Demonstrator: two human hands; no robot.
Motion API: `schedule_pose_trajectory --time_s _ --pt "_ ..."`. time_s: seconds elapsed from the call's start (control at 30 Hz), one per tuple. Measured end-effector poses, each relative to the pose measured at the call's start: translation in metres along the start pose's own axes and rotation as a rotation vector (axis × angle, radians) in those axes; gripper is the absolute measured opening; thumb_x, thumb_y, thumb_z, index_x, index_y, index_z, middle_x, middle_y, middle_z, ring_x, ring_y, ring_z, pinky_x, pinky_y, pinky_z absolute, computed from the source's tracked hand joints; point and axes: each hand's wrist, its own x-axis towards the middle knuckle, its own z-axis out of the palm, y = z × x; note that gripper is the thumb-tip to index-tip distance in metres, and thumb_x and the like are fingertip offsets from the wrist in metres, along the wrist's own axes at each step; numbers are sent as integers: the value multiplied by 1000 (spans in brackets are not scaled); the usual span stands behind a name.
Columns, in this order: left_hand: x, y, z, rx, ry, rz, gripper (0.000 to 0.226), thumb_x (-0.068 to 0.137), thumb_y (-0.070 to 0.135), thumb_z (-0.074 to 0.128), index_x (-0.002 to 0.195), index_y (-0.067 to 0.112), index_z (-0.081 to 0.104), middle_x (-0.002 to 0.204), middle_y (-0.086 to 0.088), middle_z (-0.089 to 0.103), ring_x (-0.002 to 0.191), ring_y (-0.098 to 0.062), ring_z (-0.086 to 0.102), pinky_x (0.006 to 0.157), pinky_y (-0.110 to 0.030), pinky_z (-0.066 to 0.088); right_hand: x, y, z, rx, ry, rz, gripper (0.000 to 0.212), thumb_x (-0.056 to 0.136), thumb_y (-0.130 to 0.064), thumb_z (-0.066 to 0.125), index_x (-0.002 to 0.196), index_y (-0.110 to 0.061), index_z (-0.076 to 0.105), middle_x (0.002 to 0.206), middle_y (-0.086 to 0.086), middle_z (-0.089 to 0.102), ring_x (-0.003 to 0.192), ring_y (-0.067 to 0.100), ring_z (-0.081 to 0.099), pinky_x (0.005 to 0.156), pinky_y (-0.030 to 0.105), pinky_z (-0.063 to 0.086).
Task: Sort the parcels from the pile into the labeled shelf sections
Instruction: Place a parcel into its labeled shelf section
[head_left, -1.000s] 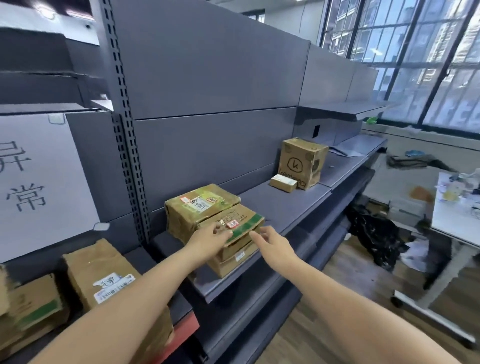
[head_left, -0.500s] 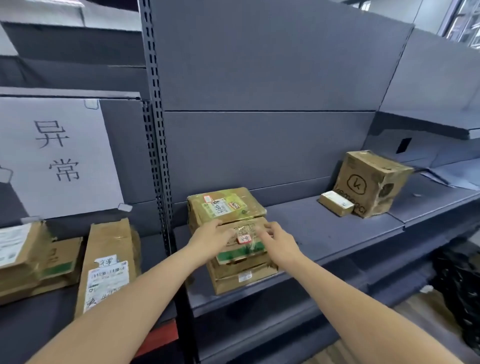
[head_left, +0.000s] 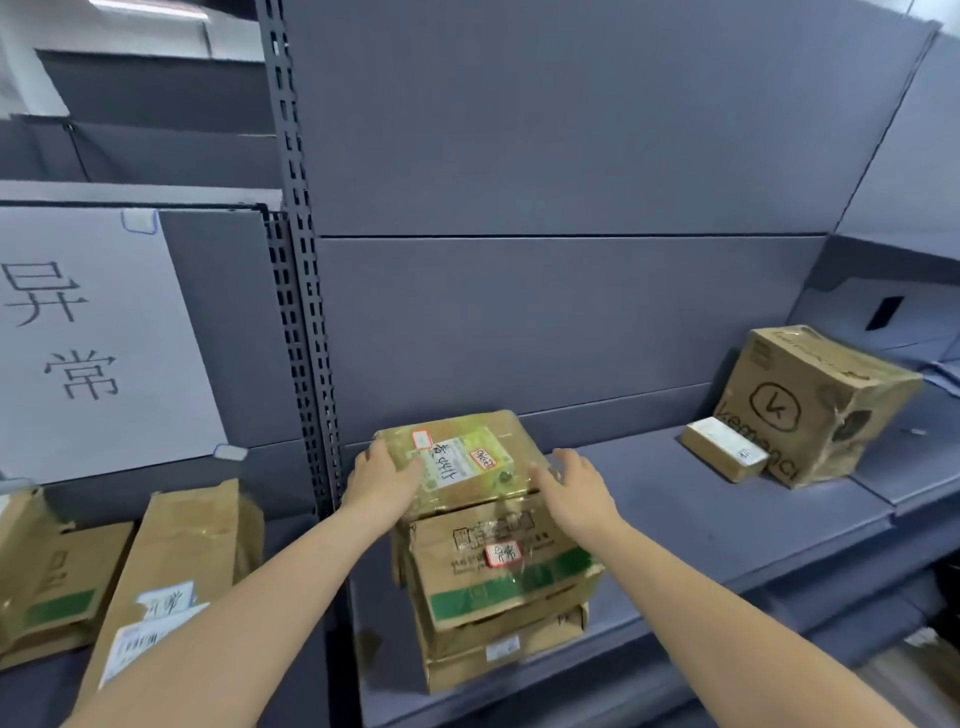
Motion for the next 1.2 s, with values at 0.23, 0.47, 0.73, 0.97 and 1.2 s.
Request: schedule_pose_trajectory --time_s 0.23,0.47,0.73,0.97,1.2 --pt "43 -17 19 -68 -56 -211 90 93 56 46 154 8 2 155 -14 29 138 -35 36 108 -44 37 47 16 15 2 -43 104 67 98 -53 40 151 -15 25 154 9 33 137 30 37 109 45 35" --pt "60 -22 30 -105 -79 -244 83 94 59 43 152 8 14 143 -12 47 124 -34 50 101 -39 43 72 19 25 41 -124 109 67 99 -52 40 151 -14 23 152 9 37 136 30 41 107 42 36" --pt "57 -19 37 2 -14 -213 60 97 54 40 131 5 37 114 -10 58 98 -29 59 82 -37 48 82 24 32 87 -253 68 49 98 -56 38 125 -16 46 116 5 63 102 23 61 90 37 50" --pt "51 -16 38 -4 -5 -201 53 98 52 41 124 6 38 104 -7 59 87 -23 59 64 -32 45 83 30 35 133 -259 44 47 97 -57 38 122 -18 45 112 4 64 98 21 63 87 39 52" --pt "49 -17 37 -13 -7 -202 48 97 54 41 119 11 40 105 -5 61 91 -24 61 76 -35 49 83 33 37 112 -249 17 47 96 -59 37 121 -20 45 109 1 66 95 20 64 86 42 54"
